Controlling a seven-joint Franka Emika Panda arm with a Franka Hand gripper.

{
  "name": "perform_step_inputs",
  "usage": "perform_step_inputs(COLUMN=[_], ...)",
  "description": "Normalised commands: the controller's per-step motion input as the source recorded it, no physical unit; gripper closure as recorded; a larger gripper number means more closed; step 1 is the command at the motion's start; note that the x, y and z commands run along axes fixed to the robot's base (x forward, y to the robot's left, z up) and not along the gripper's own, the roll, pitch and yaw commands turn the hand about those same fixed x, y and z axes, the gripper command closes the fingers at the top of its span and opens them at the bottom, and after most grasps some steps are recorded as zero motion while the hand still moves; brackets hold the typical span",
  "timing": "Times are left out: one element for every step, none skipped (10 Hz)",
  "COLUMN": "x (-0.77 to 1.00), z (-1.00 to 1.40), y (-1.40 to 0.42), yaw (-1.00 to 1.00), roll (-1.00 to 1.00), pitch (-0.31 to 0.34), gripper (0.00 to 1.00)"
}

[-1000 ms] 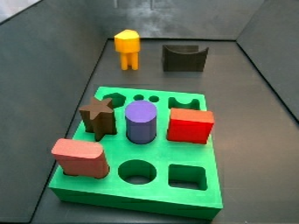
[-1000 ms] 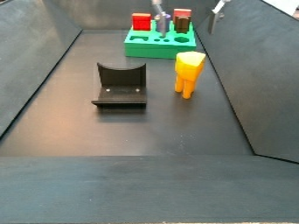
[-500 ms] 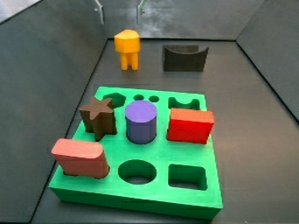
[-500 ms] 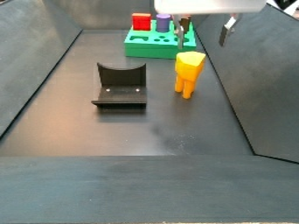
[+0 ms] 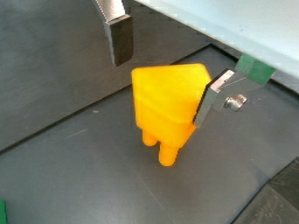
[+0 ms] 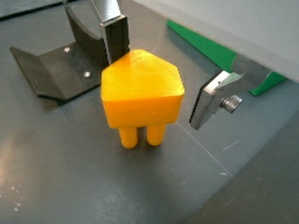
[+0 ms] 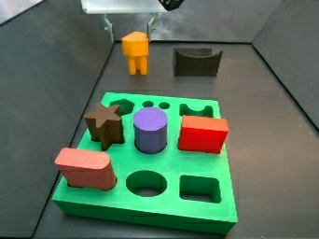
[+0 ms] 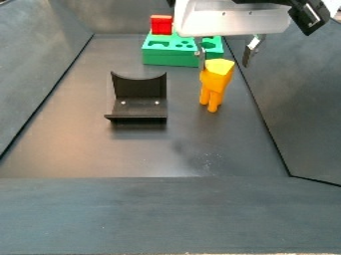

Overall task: Pick up the 3 prong object. Move up. Move to above the board. Insert the 3 prong object.
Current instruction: Pick up the 3 prong object.

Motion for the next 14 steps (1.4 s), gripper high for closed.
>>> perform_step_inputs(x=[0.13, 0.18, 0.08, 0.02, 0.14, 0.10, 0.00, 0.00, 0.00, 0.00, 0.00, 0.00, 0.00, 0.00], z=[-0.30, -0.31, -0.23, -0.13, -0.18, -0.16, 0.00, 0.00, 0.00, 0.00, 0.00, 0.00, 0.00, 0.00], y=[0.00, 0.00, 0.11, 0.01, 0.00, -0.01, 0.00, 0.00, 0.00, 0.00, 0.00, 0.00, 0.00, 0.00], yaw=[0.22, 0.00, -0.13, -0.13, 0.00, 0.03, 0.00, 0.00, 0.00, 0.00, 0.00, 0.00, 0.00, 0.00], roll=[0.00, 0.00, -0.01, -0.04, 0.00, 0.00, -0.04, 0.00, 0.00, 0.00, 0.00, 0.00, 0.00, 0.00], pitch=[0.000, 0.000, 0.004, 0.000, 0.000, 0.000, 0.000, 0.000, 0.000, 0.000, 0.000, 0.000, 0.000, 0.000], gripper=[0.00, 0.00, 0.00, 0.00, 0.00, 0.00, 0.00, 0.00, 1.00, 1.00, 1.00, 1.00, 1.00, 1.00])
